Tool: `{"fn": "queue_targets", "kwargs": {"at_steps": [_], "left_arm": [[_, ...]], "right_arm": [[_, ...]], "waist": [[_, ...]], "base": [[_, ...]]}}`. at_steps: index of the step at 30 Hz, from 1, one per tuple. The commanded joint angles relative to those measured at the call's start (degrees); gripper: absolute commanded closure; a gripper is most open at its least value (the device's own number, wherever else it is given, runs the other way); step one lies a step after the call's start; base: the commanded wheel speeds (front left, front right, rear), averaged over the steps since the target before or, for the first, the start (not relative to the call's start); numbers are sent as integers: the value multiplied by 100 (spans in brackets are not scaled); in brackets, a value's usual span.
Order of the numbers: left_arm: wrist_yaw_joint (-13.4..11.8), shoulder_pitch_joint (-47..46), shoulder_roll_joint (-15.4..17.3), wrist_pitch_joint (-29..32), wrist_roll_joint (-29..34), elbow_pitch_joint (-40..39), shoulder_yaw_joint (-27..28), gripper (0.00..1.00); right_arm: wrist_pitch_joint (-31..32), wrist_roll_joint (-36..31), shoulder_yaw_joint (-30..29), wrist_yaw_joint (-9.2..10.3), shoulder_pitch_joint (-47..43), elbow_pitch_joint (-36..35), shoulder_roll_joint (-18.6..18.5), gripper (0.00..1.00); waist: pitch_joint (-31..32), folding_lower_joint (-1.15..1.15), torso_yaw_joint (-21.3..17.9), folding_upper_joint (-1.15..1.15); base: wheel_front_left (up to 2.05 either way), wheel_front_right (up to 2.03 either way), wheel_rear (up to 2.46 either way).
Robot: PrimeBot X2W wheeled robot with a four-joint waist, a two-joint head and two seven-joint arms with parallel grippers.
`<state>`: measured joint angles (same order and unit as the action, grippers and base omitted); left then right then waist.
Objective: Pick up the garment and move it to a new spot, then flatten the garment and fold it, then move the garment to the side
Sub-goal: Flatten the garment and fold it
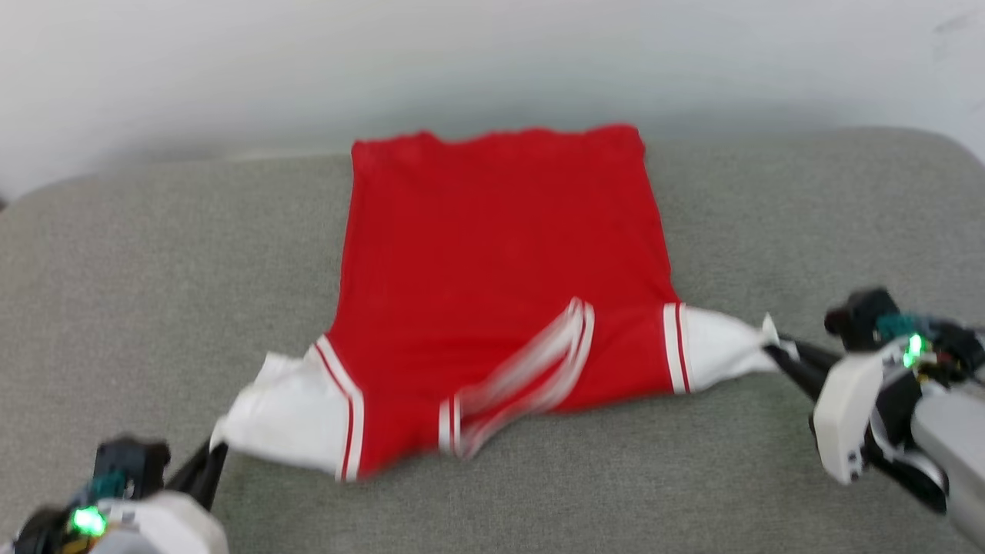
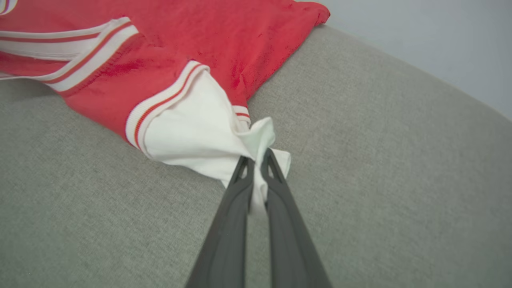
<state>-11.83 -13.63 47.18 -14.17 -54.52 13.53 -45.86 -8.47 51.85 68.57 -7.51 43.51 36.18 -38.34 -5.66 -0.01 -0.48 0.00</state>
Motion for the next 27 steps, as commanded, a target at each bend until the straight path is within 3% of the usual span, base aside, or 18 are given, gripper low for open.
{"fn": "queue_targets", "kwargs": {"at_steps": [1,5,10,14,18,20,21,27], "left_arm": [[-66,134,33,11,-51,-68,20,100],[-561,987,339,-29,-291,-569,110,100],[-1003,1896,466,-66,-509,-1160,119,100],[-1199,2299,422,-79,-554,-1510,103,100],[-1268,2325,352,-86,-466,-1612,104,100],[-1245,2240,336,-89,-397,-1641,97,100],[-1245,2196,331,-91,-376,-1652,113,100],[-1368,2040,329,-98,-152,-1830,199,100]], "right_arm": [[1,40,4,4,-135,-35,-49,100],[81,170,14,4,-783,-361,-332,100],[244,251,-2,5,-1563,-885,-726,100],[355,239,-151,5,-2104,-1218,-1009,100],[434,33,-416,5,-2385,-1337,-1043,98],[497,-107,-579,5,-2447,-1354,-952,57],[511,-164,-713,5,-2439,-1373,-916,0],[681,-590,-1564,4,-2138,-1578,-1056,0]], "waist": [[192,1,-50,0],[416,1,-122,0],[589,1,-127,0],[609,1,-84,0],[599,1,-52,0],[597,1,-40,0],[598,1,-38,0],[533,1,-22,0]], "base": [[0,0,0],[0,0,0],[0,0,0],[0,0,0],[0,0,0],[0,0,0],[0,0,0],[0,0,0]]}}
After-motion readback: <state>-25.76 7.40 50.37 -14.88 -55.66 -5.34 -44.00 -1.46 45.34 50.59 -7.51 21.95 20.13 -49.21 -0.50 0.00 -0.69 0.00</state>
